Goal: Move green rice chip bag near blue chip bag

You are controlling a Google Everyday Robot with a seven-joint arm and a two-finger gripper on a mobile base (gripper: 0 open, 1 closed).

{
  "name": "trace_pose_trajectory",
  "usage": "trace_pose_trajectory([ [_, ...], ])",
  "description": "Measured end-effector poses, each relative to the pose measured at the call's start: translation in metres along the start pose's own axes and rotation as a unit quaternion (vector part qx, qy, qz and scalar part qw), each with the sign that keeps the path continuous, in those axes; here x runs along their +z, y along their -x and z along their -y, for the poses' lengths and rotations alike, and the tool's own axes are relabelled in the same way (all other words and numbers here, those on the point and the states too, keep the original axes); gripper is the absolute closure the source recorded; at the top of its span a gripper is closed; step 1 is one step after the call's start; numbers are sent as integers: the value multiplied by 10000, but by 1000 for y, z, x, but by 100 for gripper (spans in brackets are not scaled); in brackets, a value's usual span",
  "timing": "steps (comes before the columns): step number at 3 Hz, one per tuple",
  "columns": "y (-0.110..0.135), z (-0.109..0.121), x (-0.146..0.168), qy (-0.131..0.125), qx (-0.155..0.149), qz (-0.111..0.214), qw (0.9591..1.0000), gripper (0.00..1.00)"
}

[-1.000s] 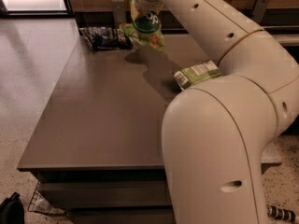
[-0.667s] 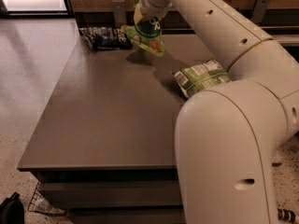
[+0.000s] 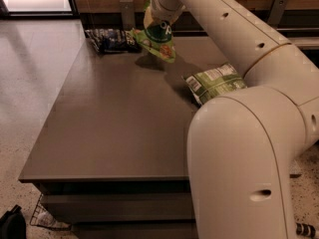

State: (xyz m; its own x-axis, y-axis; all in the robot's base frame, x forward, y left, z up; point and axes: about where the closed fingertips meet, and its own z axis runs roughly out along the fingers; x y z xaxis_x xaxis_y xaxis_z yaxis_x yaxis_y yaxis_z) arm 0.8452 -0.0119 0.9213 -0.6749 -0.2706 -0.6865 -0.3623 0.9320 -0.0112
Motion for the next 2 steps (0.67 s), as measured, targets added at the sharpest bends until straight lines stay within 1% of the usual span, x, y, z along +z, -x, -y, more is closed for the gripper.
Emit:
trace_pose_trajectory([
  [1, -2, -2, 4, 12, -8, -27, 10000, 22],
  [2, -3, -3, 7, 21, -15, -48, 10000, 1],
])
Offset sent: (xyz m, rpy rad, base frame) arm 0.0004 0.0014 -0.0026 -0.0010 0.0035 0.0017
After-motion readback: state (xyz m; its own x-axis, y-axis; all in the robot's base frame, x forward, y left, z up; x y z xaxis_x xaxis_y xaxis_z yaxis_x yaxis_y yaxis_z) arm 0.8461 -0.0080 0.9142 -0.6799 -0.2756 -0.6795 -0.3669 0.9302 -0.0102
